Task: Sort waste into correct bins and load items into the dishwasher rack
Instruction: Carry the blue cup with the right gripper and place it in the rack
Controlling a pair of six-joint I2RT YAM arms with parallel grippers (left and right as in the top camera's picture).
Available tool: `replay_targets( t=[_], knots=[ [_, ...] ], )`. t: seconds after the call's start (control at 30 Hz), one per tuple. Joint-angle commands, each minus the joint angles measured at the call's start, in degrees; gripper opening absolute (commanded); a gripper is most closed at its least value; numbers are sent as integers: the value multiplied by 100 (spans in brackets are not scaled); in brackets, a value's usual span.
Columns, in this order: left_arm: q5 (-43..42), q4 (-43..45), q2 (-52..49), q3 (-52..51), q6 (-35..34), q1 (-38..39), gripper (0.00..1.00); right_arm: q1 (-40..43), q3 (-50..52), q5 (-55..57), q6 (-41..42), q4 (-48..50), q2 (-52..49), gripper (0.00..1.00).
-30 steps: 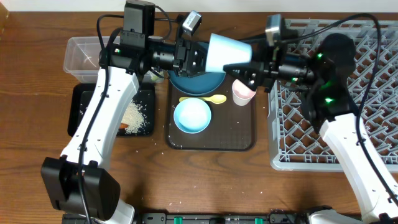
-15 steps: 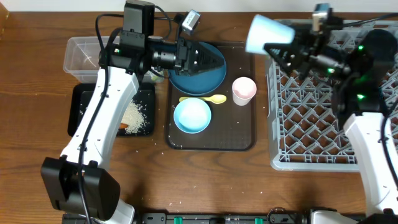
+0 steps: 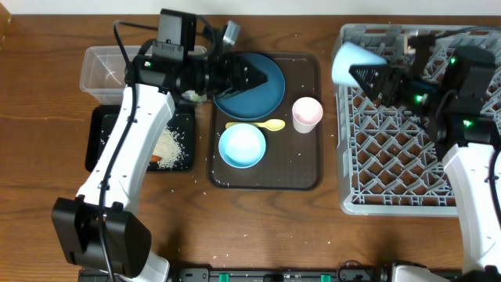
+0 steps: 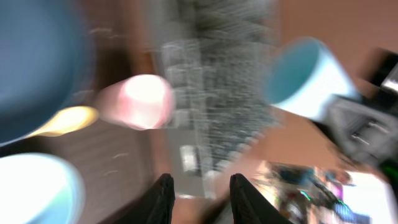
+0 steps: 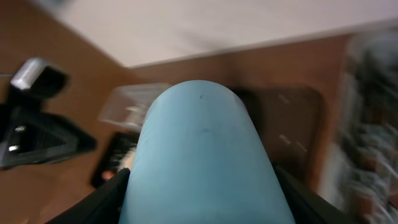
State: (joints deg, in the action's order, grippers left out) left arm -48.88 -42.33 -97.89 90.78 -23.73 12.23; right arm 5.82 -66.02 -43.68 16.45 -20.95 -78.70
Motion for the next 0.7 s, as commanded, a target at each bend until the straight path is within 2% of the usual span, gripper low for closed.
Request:
replay_targets(
  t=[0.0,0.2,0.43,0.67],
  knots=[
    [2107,-361,15,-46,140,-2,33,74,-164,1410,-396,-562,407,40],
    [3309,-807,15,-46,140,-2,33,50,-664,3008,-627,-2376,562,38],
    [3464,-844,15,-46,142,-2,33,-105,-796,4511,-669,-3779,503,40],
    [3464,-890,13,-46,142,-2,33,-142,-782,4649,-667,-4623,39,40]
  ],
)
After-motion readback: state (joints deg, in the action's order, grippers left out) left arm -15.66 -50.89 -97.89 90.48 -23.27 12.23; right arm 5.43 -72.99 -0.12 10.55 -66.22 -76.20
